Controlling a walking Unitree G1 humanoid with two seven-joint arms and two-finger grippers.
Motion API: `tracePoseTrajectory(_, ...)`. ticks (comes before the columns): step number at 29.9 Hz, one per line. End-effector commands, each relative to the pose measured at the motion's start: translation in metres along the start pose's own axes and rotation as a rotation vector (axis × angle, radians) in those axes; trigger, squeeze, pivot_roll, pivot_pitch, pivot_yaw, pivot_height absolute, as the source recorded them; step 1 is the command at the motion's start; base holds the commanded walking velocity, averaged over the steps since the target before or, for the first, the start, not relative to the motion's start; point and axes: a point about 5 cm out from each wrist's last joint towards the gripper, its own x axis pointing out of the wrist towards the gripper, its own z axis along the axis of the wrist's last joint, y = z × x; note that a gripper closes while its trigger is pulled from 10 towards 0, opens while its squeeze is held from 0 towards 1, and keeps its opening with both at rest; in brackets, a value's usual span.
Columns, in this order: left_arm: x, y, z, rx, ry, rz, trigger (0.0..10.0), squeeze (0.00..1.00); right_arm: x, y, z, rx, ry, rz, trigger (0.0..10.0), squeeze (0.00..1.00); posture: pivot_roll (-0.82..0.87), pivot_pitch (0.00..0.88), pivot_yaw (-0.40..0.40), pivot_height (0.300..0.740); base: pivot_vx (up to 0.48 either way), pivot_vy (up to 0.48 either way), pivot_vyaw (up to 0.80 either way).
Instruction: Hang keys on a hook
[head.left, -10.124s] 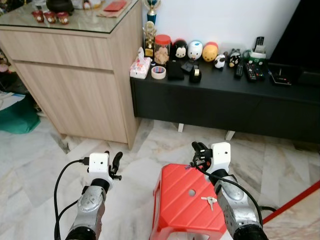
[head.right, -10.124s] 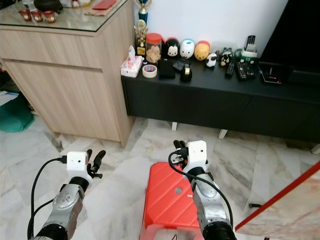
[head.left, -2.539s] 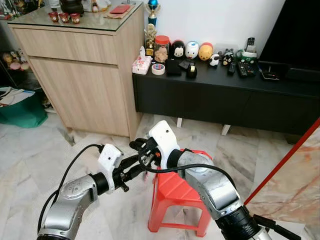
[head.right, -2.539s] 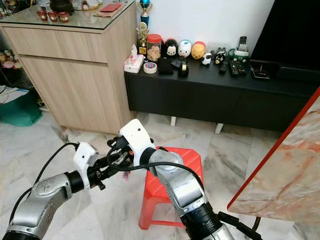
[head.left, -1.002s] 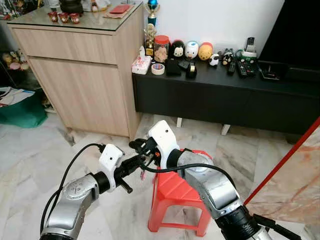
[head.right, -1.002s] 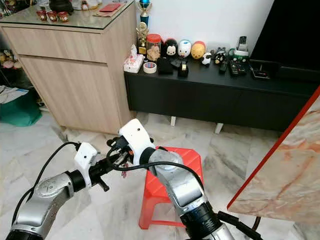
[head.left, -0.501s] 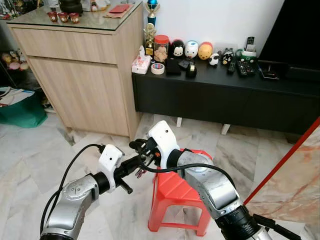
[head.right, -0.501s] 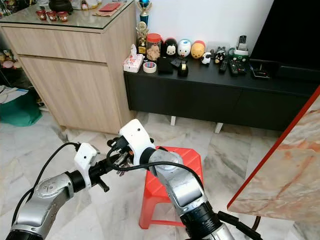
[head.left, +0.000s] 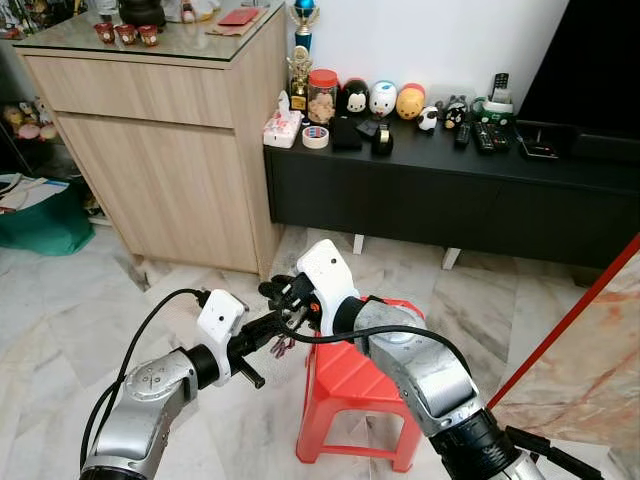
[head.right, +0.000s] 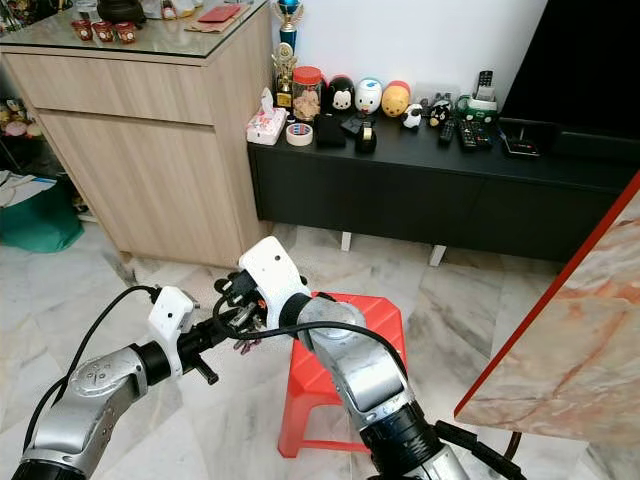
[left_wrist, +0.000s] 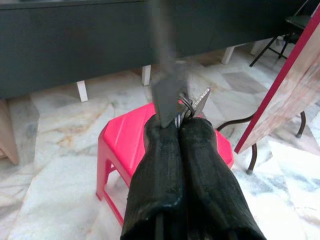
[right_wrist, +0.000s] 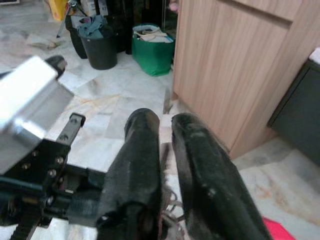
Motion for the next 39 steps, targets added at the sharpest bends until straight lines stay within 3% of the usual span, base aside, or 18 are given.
tracePoseTrajectory(1, 0.002, -0.001, 0.0, 0.012, 0.001, -0.008, 0.0, 0.0, 0.0, -0.002, 0.005, -0.012, -0.018, -0.007, 10.0, 1.0, 0.0, 0.068, -0.051, 0.74, 0.0, 0.0, 0.0)
tracePoseTrajectory(12, 0.002, 0.0, -0.001, 0.007, 0.0, 0.005, 0.0, 0.0, -0.002, -0.011, 0.016, -0.009, -0.074, -0.07, 10.0, 1.0, 0.0, 0.069, -0.052, 0.74, 0.0, 0.0, 0.0)
tracePoseTrajectory(13, 0.002, 0.001, -0.002, -0.008, -0.012, 0.023, 0.0, 0.0, -0.006, -0.024, 0.023, 0.001, -0.118, -0.159, 10.0, 0.0, 0.0, 0.069, -0.052, 0.74, 0.0, 0.0, 0.0)
tracePoseTrajectory(18, 0.002, 0.006, -0.005, -0.079, -0.063, 0.086, 0.0, 0.0, -0.028, -0.073, 0.02, 0.049, -0.152, -0.449, 10.0, 0.0, 0.0, 0.067, -0.052, 0.74, 0.0, 0.0, 0.0)
tracePoseTrajectory(19, 0.002, 0.007, -0.006, -0.102, -0.08, 0.111, 3.8, 0.0, -0.036, -0.085, 0.01, 0.061, -0.12, -0.517, 10.0, 0.0, 0.0, 0.067, -0.052, 0.74, 0.0, 0.0, 0.0)
tracePoseTrajectory(20, 0.002, 0.008, -0.007, -0.129, -0.101, 0.14, 3.8, 0.0, -0.043, -0.095, -0.001, 0.074, -0.083, -0.576, 10.0, 0.0, -0.01, 0.066, -0.053, 0.74, 0.0, 0.0, 0.0)
tracePoseTrajectory(21, 0.003, 0.01, -0.01, -0.196, -0.134, 0.178, 10.0, 0.0, -0.055, -0.108, -0.024, 0.091, -0.002, -0.652, 10.0, 0.0, -0.01, 0.065, -0.054, 0.74, 0.0, 0.0, 0.0)
tracePoseTrajectory(23, 0.004, 0.011, -0.011, -0.257, -0.171, 0.21, 10.0, 0.0, -0.062, -0.114, -0.042, 0.106, 0.056, -0.689, 10.0, 0.0, -0.01, 0.064, -0.054, 0.74, 0.0, 0.0, 0.0)
tracePoseTrajectory(24, 0.004, 0.014, -0.012, -0.346, -0.228, 0.254, 10.0, 0.0, -0.071, -0.118, -0.069, 0.136, 0.133, -0.729, 10.0, 0.0, -0.01, 0.065, -0.056, 0.74, 0.0, 0.0, 0.0)
tracePoseTrajectory(25, 0.004, 0.014, -0.012, -0.346, -0.228, 0.254, 10.0, 0.0, -0.071, -0.118, -0.069, 0.136, 0.133, -0.729, 10.0, 0.0, -0.01, 0.065, -0.056, 0.74, 0.0, 0.0, 0.0)
tracePoseTrajectory(26, 0.003, 0.017, -0.015, -0.426, -0.273, 0.306, 10.0, 0.0, -0.082, -0.117, -0.104, 0.174, 0.24, -0.762, 10.0, 0.0, -0.01, 0.062, -0.058, 0.74, 0.0, 0.0, 0.0)
tracePoseTrajectory(27, 0.003, 0.017, -0.015, -0.426, -0.273, 0.306, 10.0, 0.0, -0.082, -0.117, -0.104, 0.174, 0.24, -0.762, 10.0, 0.0, -0.01, 0.062, -0.058, 0.74, 0.0, 0.0, 0.0)
tracePoseTrajectory(29, 0.001, 0.024, -0.023, -0.464, -0.275, 0.404, 10.0, 0.0, -0.091, -0.109, -0.138, 0.209, 0.359, -0.779, 10.0, 0.0, -0.01, 0.062, -0.058, 0.74, 0.0, 0.0, 0.0)
tracePoseTrajectory(30, -0.004, 0.033, -0.036, -0.47, -0.233, 0.538, 10.0, 0.0, -0.102, -0.094, -0.173, 0.249, 0.479, -0.78, 10.0, 0.0, -0.01, 0.057, -0.057, 0.74, 0.0, 0.0, 0.0)
tracePoseTrajectory(31, -0.008, 0.038, -0.045, -0.435, -0.17, 0.608, 10.0, 0.0, -0.108, -0.084, -0.189, 0.273, 0.534, -0.772, 10.0, 0.0, 0.0, 0.056, -0.056, 0.74, 0.0, 0.0, 0.0)
tracePoseTrajectory(35, -0.015, 0.043, -0.057, -0.374, -0.072, 0.689, 10.0, 0.0, -0.114, -0.073, -0.206, 0.295, 0.587, -0.771, 10.0, 0.0, 0.0, 0.052, -0.052, 0.74, 0.0, 0.0, 0.0)
tracePoseTrajectory(37, -0.025, 0.048, -0.072, -0.351, 0.013, 0.755, 10.0, 0.0, -0.12, -0.058, -0.224, 0.348, 0.632, -0.768, 10.0, 0.0, 0.0, 0.046, -0.047, 0.74, 0.0, 0.0, 0.0)
tracePoseTrajectory(39, -0.04, 0.05, -0.091, -0.409, 0.071, 0.83, 10.0, 0.0, -0.13, -0.04, -0.243, 0.394, 0.69, -0.762, 10.0, 0.0, -0.01, 0.043, -0.043, 0.74, 0.0, 0.0, 0.0)
